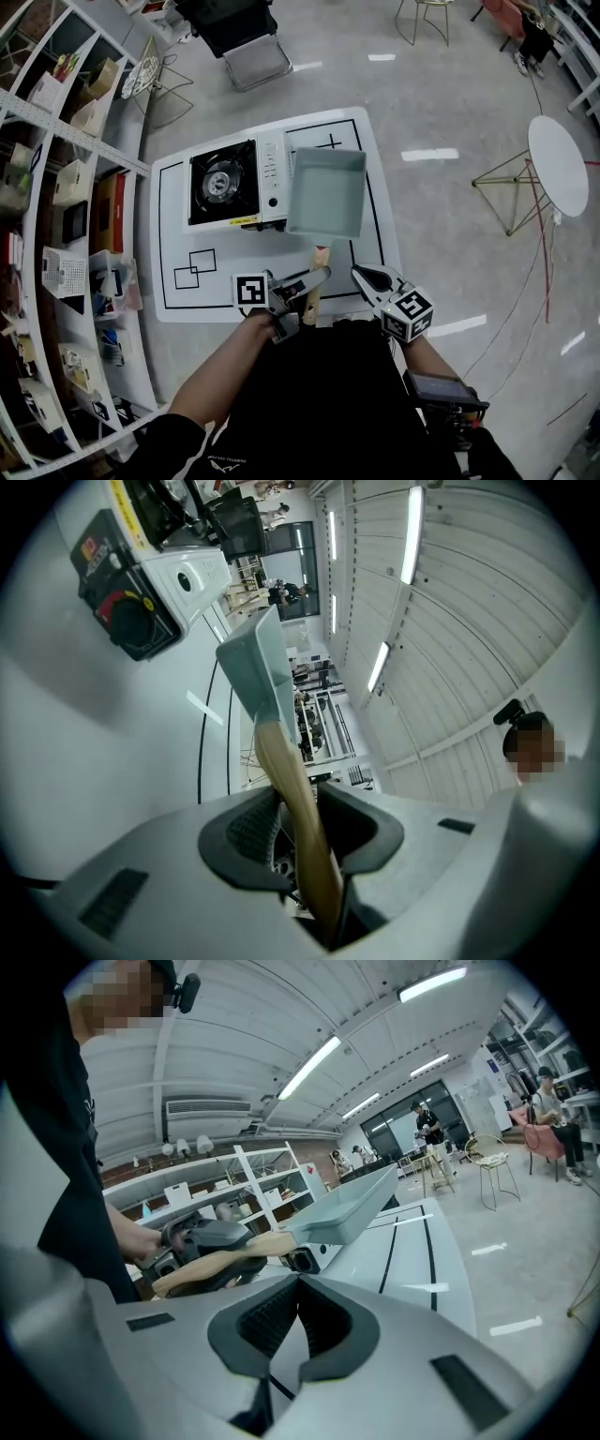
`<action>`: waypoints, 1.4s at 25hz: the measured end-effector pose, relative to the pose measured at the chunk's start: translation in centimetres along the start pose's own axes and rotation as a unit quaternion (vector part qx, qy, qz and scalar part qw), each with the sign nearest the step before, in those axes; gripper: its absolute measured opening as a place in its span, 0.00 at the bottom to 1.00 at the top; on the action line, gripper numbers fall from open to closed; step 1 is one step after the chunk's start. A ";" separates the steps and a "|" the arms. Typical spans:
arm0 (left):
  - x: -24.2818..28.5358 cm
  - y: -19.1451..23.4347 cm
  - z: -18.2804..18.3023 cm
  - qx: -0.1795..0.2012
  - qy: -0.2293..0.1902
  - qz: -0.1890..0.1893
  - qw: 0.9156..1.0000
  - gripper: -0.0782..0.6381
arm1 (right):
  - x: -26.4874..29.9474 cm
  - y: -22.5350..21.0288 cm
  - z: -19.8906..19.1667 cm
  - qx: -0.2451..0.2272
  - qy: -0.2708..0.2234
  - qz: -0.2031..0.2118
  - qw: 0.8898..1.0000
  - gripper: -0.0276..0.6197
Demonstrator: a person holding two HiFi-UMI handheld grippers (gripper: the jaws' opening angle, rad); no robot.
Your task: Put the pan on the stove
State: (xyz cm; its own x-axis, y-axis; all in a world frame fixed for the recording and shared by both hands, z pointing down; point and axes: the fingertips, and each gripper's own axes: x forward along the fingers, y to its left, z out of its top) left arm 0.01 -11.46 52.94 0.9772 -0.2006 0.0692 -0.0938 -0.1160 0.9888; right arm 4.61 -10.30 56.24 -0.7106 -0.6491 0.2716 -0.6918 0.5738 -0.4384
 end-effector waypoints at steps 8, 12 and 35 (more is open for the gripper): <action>-3.2 0.0 2.6 0.003 -0.024 0.000 1.000 0.29 | 3.2 1.2 1.3 -0.015 0.006 0.012 1.000 0.08; -4.4 -0.4 3.9 0.006 -0.044 -0.002 0.999 0.29 | 4.3 2.0 1.7 -0.020 0.011 0.021 1.000 0.08; -15.9 1.1 11.7 0.012 -0.118 0.000 0.993 0.29 | 13.8 7.8 2.5 -0.042 0.051 0.064 0.996 0.08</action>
State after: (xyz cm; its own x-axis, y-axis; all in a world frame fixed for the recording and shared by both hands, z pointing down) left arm -17.87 -19.82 51.42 0.9052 -0.4236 0.0339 -0.1020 -0.1392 0.9850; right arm -10.25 -15.98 54.45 -0.8004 -0.5157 0.3056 -0.5994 0.6915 -0.4031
